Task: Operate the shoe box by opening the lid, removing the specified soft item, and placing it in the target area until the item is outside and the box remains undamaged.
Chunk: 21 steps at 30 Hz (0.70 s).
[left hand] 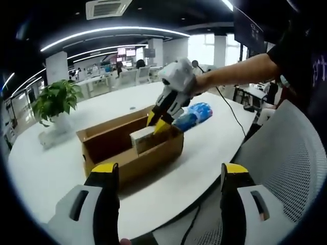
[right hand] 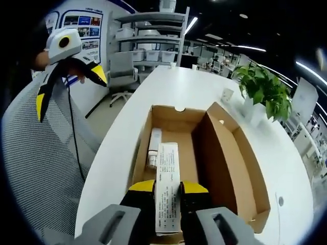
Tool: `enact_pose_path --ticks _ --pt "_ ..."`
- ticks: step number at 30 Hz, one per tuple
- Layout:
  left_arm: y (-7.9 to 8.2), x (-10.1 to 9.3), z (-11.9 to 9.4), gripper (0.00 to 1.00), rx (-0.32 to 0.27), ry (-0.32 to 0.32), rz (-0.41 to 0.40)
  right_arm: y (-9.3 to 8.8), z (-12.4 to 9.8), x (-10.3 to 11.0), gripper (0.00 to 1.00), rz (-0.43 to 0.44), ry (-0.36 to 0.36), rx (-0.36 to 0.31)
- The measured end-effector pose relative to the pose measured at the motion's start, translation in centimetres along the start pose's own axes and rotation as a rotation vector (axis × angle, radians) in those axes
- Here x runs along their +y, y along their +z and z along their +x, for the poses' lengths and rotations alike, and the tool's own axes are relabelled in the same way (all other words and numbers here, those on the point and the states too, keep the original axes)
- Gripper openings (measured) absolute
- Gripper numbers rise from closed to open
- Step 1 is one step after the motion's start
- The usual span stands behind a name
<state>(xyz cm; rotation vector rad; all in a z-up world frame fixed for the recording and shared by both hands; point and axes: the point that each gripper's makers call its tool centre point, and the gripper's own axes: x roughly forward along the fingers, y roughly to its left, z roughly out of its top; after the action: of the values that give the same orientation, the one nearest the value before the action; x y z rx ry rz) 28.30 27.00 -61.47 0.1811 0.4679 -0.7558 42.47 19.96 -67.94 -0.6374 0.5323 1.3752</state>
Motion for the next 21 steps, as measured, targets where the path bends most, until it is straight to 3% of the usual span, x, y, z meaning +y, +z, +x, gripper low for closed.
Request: enact_pose_path --ticks 10,21 --pt "0.0 -0.4 0.2 0.83 0.003 -0.014 0.003 1.3 -2.8 -0.7 0.13 0.006 -0.017 -0.043" --pt "0.3 -0.5 0.2 0.89 -0.016 -0.025 -0.007 1.4 -6.5 -1.7 0.13 -0.004 -0.041 -0.06"
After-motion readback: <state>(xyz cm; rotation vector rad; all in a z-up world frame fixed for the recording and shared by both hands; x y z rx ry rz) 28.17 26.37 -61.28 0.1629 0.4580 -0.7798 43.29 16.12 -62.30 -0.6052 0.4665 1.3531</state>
